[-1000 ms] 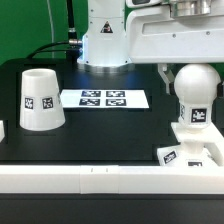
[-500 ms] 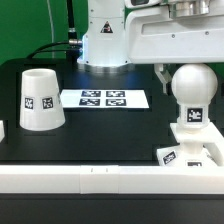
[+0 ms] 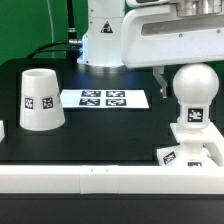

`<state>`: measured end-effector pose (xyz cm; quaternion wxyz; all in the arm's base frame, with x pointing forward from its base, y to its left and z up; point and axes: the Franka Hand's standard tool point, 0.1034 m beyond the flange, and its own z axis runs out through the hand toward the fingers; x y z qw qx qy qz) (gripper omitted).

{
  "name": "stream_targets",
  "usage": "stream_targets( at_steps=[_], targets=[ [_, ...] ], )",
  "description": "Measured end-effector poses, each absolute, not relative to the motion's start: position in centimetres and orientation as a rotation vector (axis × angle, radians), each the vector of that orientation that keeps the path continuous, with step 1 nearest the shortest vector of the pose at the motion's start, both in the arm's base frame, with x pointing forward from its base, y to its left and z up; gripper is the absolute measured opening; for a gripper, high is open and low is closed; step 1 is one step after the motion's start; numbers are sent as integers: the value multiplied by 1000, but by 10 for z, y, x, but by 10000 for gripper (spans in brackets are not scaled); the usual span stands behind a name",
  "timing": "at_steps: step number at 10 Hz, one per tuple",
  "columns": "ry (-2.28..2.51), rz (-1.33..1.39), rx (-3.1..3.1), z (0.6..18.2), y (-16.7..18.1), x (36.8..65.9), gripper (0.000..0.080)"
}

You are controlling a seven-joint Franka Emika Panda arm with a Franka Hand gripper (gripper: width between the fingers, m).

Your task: Assemble lamp

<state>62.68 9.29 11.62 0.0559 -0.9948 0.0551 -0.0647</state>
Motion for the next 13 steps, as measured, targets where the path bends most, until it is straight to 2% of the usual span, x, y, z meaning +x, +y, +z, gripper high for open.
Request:
stream_targets(
  at_steps=[8, 13],
  targets=[
    [-596, -237, -3008, 117, 91, 627, 699],
    [-1337, -222, -2885, 117, 96, 626, 699]
  ],
)
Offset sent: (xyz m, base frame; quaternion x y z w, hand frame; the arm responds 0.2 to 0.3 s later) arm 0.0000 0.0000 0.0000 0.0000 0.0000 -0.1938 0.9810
